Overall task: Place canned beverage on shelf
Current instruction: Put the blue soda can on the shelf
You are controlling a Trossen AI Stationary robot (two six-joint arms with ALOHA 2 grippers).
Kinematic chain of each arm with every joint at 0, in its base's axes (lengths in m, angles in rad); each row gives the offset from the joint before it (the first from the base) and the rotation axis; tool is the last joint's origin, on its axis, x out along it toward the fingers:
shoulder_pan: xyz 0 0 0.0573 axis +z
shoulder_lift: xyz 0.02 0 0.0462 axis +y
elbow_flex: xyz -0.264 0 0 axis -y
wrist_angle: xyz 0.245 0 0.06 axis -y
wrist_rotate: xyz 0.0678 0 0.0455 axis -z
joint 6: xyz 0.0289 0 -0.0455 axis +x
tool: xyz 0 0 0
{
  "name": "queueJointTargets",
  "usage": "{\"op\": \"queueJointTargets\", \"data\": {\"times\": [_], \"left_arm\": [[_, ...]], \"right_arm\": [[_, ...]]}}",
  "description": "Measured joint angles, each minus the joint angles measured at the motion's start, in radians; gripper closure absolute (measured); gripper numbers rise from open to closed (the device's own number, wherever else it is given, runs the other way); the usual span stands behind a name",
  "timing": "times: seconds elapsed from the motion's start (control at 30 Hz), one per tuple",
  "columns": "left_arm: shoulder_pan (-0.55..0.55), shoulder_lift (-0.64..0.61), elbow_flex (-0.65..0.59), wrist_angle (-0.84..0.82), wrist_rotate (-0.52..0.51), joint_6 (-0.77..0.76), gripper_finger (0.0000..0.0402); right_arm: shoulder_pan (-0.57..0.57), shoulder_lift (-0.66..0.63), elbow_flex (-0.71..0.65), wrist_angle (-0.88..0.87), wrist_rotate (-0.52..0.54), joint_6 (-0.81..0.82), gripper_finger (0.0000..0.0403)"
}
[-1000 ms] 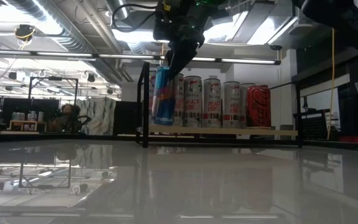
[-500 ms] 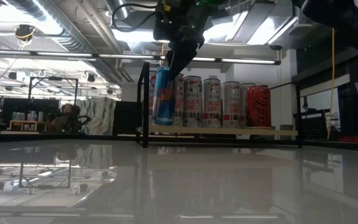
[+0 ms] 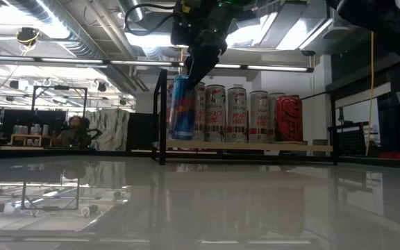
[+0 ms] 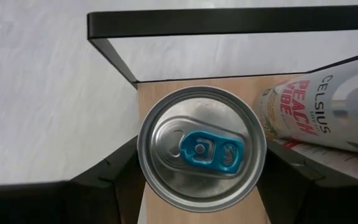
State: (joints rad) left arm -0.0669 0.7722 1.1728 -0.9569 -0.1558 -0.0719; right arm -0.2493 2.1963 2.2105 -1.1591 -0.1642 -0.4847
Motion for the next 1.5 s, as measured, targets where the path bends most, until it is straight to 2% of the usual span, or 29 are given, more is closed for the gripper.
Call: {"op": "queueJointTargets", "data": {"times": [0.6, 0.7, 0.93, 1.07, 1.37, 1.5], "left_arm": [[0.0, 0.0, 0.0, 0.0, 0.0, 0.0, 0.0134], [0.0, 0.0, 0.0, 0.0, 0.0, -0.001, 0.0134], [0.0, 0.0, 0.0, 0.0, 0.0, -0.004, 0.0134], [0.0, 0.0, 0.0, 0.0, 0.0, -0.004, 0.0134], [0.0, 0.0, 0.0, 0.003, 0.0, -0.005, 0.0134], [0.0, 0.0, 0.0, 0.043, 0.0, -0.028, 0.0134]], "right_arm": [[0.0, 0.0, 0.0, 0.006, 0.002, 0.0, 0.016], [0.0, 0.0, 0.0, 0.005, 0.001, 0.0, 0.0145], [0.0, -0.001, 0.0, 0.013, -0.003, 0.0, 0.0074], [0.0, -0.001, 0.0, 0.016, -0.003, 0.0, 0.0051], [0.0, -0.001, 0.002, 0.012, -0.003, 0.0, 0.0055], [0.001, -0.003, 0.051, -0.034, -0.002, 0.0, 0.0056]]}}
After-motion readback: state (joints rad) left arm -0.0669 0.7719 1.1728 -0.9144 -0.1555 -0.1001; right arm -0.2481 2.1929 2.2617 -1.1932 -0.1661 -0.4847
